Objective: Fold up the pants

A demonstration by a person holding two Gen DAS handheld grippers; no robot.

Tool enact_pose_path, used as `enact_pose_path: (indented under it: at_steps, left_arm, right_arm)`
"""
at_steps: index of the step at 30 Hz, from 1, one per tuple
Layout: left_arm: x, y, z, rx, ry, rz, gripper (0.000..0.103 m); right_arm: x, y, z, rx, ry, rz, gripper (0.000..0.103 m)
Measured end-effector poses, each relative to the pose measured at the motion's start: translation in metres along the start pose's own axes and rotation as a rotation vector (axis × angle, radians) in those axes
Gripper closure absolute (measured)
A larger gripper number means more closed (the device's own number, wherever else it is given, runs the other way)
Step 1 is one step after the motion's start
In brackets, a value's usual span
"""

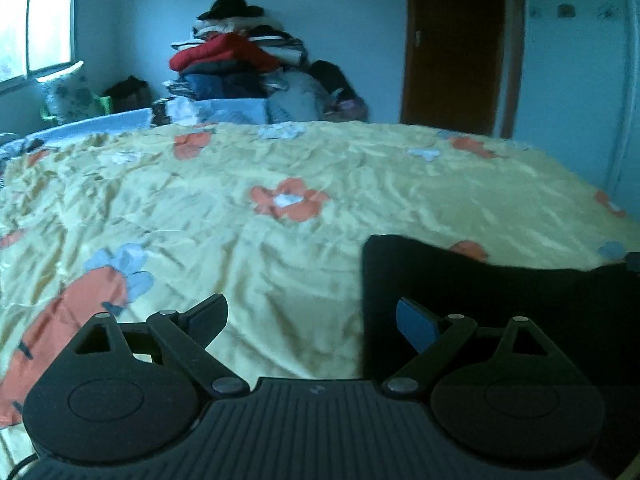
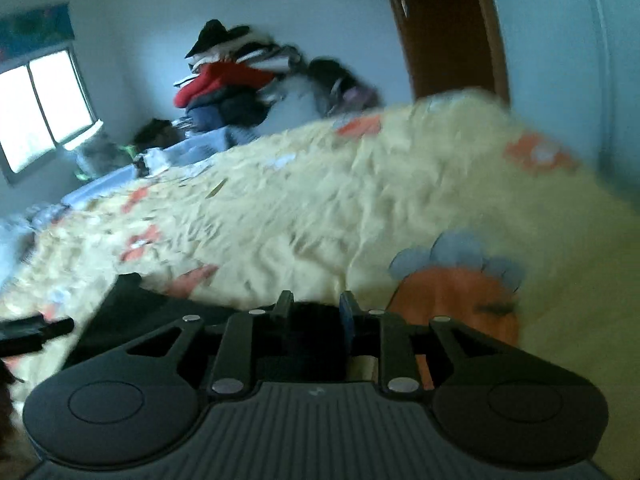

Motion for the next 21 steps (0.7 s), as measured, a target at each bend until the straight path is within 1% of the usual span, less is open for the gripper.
enact_pose_path:
  at_steps: [2, 3, 4, 6, 7, 8, 9, 10, 11, 13, 14, 15, 17, 18, 19, 20, 21]
  left_arm:
    - [0.002, 0.0, -0.014, -0.01, -0.061, 0.0, 0.009]
    - [0.003, -0.002, -0.021, -0.028, -0.085, 0.002, 0.008]
    - [0.003, -0.004, -0.029, -0.054, -0.105, 0.005, 0.007]
    - [0.002, -0.015, -0.044, -0.134, -0.129, 0.022, 0.007]
    - [0.0, -0.021, -0.047, -0.166, -0.131, 0.032, 0.005]
    - [-0.002, -0.028, -0.051, -0.2, -0.13, 0.044, 0.004]
    - [-0.003, -0.033, -0.053, -0.225, -0.126, 0.046, 0.004]
    - [-0.001, -0.035, -0.053, -0.23, -0.12, 0.026, 0.003]
    - [0.001, -0.034, -0.053, -0.234, -0.114, 0.014, 0.003]
    - [0.003, -0.032, -0.052, -0.248, -0.102, 0.006, 0.003]
    - [0.005, -0.031, -0.052, -0.25, -0.095, -0.008, 0.003]
    - [0.007, -0.028, -0.052, -0.251, -0.09, -0.026, 0.003]
    - [0.01, -0.024, -0.054, -0.254, -0.099, -0.042, 0.003]
    - [0.01, -0.025, -0.056, -0.256, -0.112, -0.038, 0.003]
    - [0.009, -0.026, -0.057, -0.259, -0.12, -0.032, 0.003]
    - [0.009, -0.029, -0.058, -0.266, -0.125, -0.019, 0.003]
    - [0.007, -0.032, -0.058, -0.268, -0.124, -0.007, 0.002]
  right_arm:
    - [0.005, 0.0, 0.023, 0.092, 0.029, 0.002, 0.077]
    - [0.007, -0.003, 0.037, 0.158, 0.042, 0.008, 0.074]
    - [0.007, -0.007, 0.046, 0.217, 0.055, 0.028, 0.058]
    - [0.008, -0.023, 0.058, 0.335, 0.059, 0.079, 0.036]
    - [0.006, -0.034, 0.056, 0.408, 0.025, 0.115, 0.033]
    - [0.005, -0.042, 0.05, 0.452, -0.017, 0.134, 0.028]
    - [0.007, -0.042, 0.042, 0.435, -0.032, 0.115, 0.021]
    - [0.012, -0.039, 0.032, 0.377, -0.057, 0.102, 0.021]
    - [0.016, -0.036, 0.026, 0.347, -0.091, 0.088, 0.021]
    - [0.027, -0.028, 0.019, 0.378, -0.193, 0.03, 0.021]
    - [0.033, -0.025, 0.023, 0.396, -0.195, 0.008, 0.021]
    - [0.036, -0.023, 0.032, 0.397, -0.155, -0.012, 0.021]
    - [0.046, -0.025, 0.057, 0.379, 0.001, -0.042, 0.021]
    - [0.048, -0.029, 0.07, 0.382, 0.079, -0.036, 0.021]
    - [0.047, -0.035, 0.077, 0.393, 0.126, -0.017, 0.021]
    - [0.043, -0.046, 0.08, 0.412, 0.142, 0.03, 0.021]
    - [0.036, -0.058, 0.078, 0.433, 0.126, 0.095, 0.021]
Point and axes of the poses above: each gripper's, at about its wrist camera, not at the fingertips, and x roughly against the way its jaws point, z to its left, y to its top, the point moved 10 cm from there along -x, roughly the way its jaws point, and after that the axes turned 4 degrees about -z, right-handed, at the moved point
